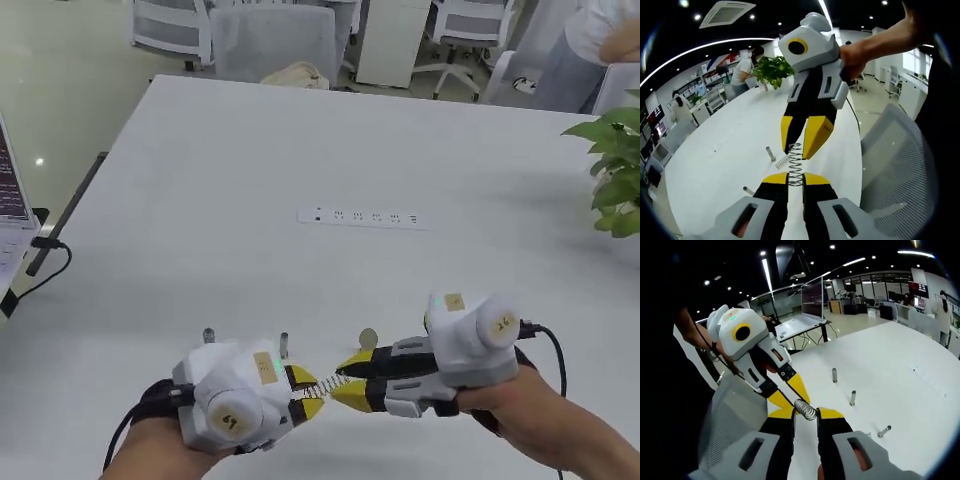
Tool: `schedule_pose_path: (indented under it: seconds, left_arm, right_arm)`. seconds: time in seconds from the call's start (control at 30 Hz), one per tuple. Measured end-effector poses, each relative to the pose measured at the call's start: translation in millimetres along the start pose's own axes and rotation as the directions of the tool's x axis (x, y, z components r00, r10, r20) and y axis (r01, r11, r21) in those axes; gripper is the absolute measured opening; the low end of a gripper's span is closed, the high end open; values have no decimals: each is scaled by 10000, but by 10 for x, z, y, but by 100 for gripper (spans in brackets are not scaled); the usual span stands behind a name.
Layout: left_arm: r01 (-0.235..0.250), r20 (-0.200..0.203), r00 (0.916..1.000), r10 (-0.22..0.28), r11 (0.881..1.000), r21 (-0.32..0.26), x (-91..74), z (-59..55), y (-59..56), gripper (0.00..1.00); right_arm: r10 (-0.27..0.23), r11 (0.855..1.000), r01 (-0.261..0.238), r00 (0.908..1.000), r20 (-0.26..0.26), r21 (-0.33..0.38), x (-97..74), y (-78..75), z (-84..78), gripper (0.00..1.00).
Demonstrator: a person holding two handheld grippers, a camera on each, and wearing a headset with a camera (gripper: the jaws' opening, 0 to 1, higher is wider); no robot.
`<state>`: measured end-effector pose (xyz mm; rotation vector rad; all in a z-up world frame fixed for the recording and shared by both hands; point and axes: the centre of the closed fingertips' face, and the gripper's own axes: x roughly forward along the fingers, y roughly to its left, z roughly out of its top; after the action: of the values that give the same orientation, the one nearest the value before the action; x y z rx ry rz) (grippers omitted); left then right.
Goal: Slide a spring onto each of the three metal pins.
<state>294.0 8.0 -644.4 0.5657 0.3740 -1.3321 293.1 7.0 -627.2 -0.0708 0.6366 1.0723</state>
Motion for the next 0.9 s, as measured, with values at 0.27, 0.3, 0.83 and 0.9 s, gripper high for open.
schedule_pose_path:
  seconds: [0.27, 0.3, 0.83, 0.9]
  left_arm:
    - [114, -66, 9999, -113, 9999, 129, 24, -15, -19, 2]
    - [120, -75, 9999, -119, 9998, 156, 24, -16, -23, 2]
    - [224, -245, 9994, -226, 9997, -83, 60, -108, -71, 3]
    - [199, -289, 9994, -201, 9998, -76, 59, -117, -72, 3]
  right_arm:
    - [204, 9995, -209, 9995, -246, -233, 29, 40, -4, 10]
    - [231, 9993, -240, 9993, -301, -285, 35, 48, -5, 10]
    - [236, 9963, -291, 9974, -687, -805, 95, 118, -26, 8]
    - [257, 9955, -321, 9970, -731, -887, 92, 124, -18, 8]
